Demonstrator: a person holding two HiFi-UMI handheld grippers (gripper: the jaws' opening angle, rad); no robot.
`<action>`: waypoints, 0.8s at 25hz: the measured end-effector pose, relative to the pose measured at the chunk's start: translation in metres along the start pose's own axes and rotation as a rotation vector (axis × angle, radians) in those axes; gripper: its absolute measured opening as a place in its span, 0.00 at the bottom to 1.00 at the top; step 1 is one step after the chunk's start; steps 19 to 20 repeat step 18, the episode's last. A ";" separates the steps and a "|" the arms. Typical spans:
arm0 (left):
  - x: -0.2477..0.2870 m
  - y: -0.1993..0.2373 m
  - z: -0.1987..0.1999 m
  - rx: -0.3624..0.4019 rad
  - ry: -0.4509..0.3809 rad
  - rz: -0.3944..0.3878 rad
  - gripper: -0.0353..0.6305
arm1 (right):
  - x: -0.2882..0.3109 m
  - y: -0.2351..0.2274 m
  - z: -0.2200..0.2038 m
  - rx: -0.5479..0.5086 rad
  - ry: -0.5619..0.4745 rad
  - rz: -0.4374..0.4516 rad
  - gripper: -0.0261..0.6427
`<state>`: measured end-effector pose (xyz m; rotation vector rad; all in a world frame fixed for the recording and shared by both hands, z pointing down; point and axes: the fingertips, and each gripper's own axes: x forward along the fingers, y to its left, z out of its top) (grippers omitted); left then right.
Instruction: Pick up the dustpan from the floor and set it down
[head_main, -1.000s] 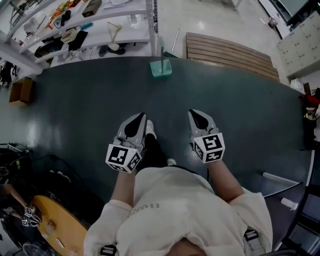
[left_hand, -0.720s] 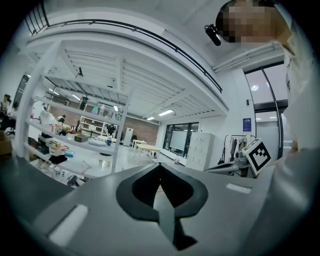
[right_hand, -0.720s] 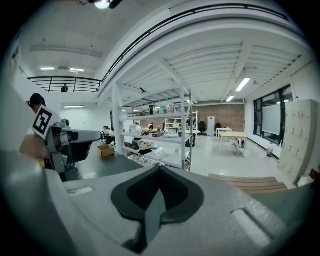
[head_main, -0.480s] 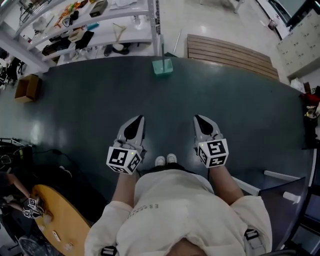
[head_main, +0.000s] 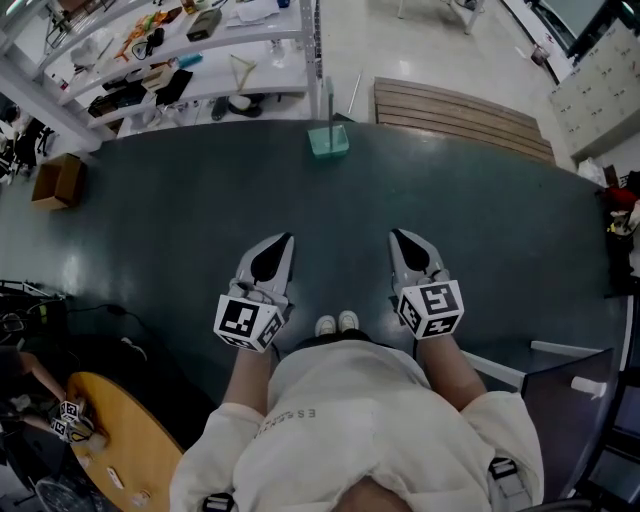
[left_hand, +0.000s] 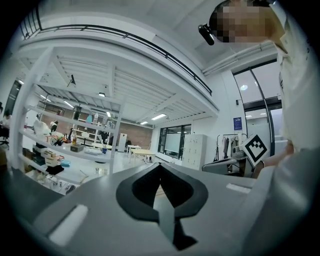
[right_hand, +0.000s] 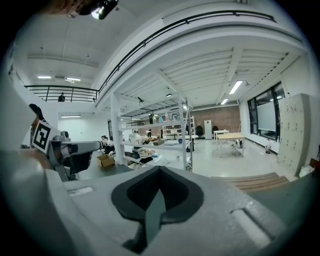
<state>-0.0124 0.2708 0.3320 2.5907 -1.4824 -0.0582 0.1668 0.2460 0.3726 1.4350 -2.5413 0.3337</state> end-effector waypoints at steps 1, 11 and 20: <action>-0.002 0.002 0.002 0.000 -0.004 0.003 0.08 | 0.000 0.002 0.001 -0.002 0.001 0.000 0.03; -0.010 0.008 0.008 0.005 -0.016 0.002 0.08 | -0.001 0.007 0.003 -0.005 0.015 -0.013 0.03; -0.015 0.011 0.007 0.008 -0.007 0.007 0.08 | -0.002 0.011 0.000 -0.003 0.020 0.000 0.03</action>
